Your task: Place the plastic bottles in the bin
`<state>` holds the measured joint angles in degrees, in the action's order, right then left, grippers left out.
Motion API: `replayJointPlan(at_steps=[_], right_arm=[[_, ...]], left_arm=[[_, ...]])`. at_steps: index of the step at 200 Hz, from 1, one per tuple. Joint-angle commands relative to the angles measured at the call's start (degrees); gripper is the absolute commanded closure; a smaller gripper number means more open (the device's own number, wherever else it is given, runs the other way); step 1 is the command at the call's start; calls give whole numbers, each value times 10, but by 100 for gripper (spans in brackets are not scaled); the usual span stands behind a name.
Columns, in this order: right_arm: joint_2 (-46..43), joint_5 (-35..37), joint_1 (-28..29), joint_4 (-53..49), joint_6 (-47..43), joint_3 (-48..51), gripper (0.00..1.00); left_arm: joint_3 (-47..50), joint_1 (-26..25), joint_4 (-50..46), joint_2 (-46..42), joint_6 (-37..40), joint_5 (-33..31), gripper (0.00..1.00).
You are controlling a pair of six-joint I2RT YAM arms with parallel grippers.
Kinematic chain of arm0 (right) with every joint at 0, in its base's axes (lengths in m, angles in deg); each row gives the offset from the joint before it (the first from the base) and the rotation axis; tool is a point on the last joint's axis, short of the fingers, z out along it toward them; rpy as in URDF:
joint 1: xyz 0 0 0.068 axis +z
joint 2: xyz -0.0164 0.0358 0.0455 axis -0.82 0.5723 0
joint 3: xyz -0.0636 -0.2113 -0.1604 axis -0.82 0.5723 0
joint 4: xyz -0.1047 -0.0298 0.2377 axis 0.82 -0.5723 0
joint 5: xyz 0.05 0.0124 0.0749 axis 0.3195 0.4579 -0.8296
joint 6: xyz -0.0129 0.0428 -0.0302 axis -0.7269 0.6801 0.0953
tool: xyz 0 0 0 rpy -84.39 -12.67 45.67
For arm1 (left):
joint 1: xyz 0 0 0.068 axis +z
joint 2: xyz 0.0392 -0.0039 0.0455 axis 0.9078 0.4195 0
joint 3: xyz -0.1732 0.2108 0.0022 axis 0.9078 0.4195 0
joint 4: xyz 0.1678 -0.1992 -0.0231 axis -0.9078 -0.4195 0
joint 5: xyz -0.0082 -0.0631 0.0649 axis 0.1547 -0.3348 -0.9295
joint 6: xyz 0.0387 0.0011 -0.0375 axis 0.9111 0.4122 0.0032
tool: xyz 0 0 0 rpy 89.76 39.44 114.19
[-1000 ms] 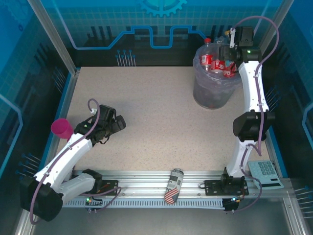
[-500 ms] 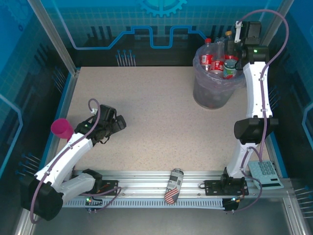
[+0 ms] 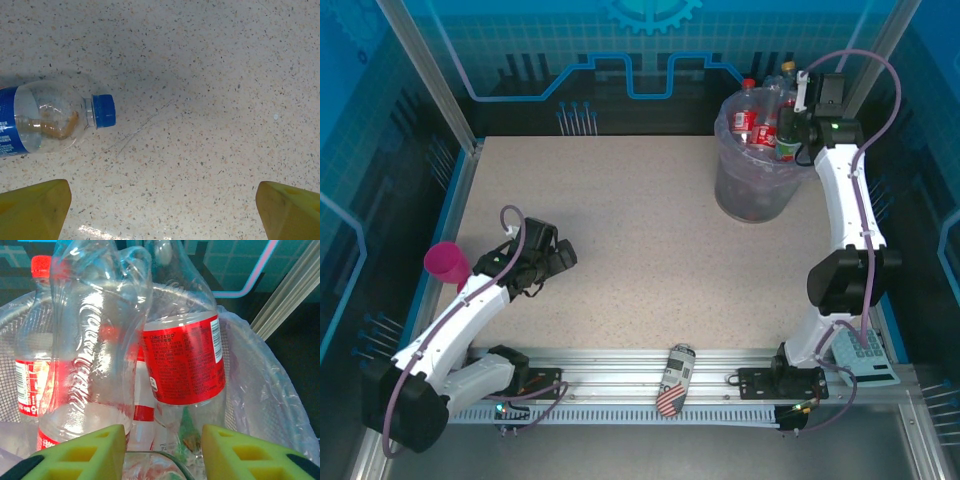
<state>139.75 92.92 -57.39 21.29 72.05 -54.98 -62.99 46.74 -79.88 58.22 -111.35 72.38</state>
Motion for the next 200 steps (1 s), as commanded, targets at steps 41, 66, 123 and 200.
replayJointPlan(at_steps=[41, 66, 123, 200], right_arm=[[-52, -55, -7, -36, -1, -64, 23], [-91, -99, -3, -34, 1, -25, 21], [-164, -156, 15, -43, 7, 65, 21], [-252, -209, 19, -26, 38, 177, 21]], left_arm=[[-3, 34, -69, -20, -73, -53, 1], [18, 61, -60, -48, -141, -87, 1], [80, 125, -10, -82, -368, -101, 1], [118, 133, 50, -13, -482, -164, 2]])
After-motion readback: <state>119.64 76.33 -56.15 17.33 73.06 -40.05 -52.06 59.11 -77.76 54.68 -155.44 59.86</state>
